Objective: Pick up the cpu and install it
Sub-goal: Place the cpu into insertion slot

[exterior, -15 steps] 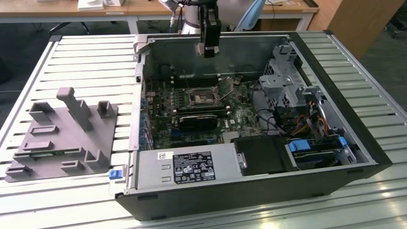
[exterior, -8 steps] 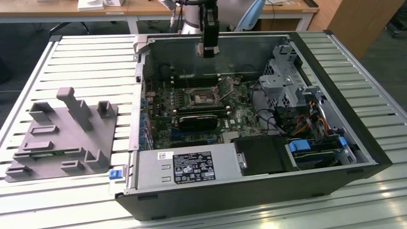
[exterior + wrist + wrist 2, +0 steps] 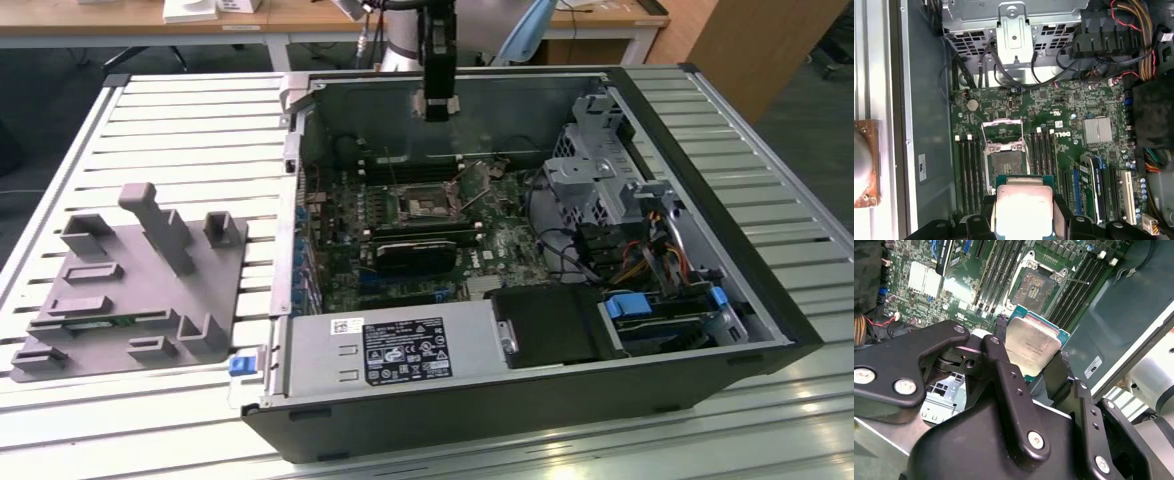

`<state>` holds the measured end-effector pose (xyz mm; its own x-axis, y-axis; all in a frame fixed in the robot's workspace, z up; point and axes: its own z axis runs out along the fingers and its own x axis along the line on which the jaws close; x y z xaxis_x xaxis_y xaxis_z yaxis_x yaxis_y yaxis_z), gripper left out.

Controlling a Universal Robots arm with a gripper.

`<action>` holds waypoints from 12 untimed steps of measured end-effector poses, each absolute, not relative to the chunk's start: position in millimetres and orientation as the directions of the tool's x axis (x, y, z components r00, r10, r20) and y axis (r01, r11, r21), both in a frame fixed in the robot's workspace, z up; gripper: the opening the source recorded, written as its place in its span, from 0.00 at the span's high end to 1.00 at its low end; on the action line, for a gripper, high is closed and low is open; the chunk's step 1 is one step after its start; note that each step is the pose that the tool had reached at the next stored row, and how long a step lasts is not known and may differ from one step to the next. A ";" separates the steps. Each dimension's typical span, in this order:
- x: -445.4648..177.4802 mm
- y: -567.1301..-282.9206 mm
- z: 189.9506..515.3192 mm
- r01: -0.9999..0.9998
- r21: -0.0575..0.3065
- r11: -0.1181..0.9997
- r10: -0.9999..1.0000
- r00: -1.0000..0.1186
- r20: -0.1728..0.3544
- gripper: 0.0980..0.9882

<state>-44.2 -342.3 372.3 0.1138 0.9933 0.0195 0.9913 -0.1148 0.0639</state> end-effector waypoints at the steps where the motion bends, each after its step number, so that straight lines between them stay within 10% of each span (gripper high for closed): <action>1: -44.2 -342.3 372.2 0.991 0.064 -0.121 0.993 0.120 0.019 0.50; 12: -44.3 -342.3 369.4 0.972 0.064 -0.228 0.974 0.227 0.017 0.50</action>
<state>-44.3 -342.3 369.4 0.2269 0.9738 0.0173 0.9716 -0.2275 0.0644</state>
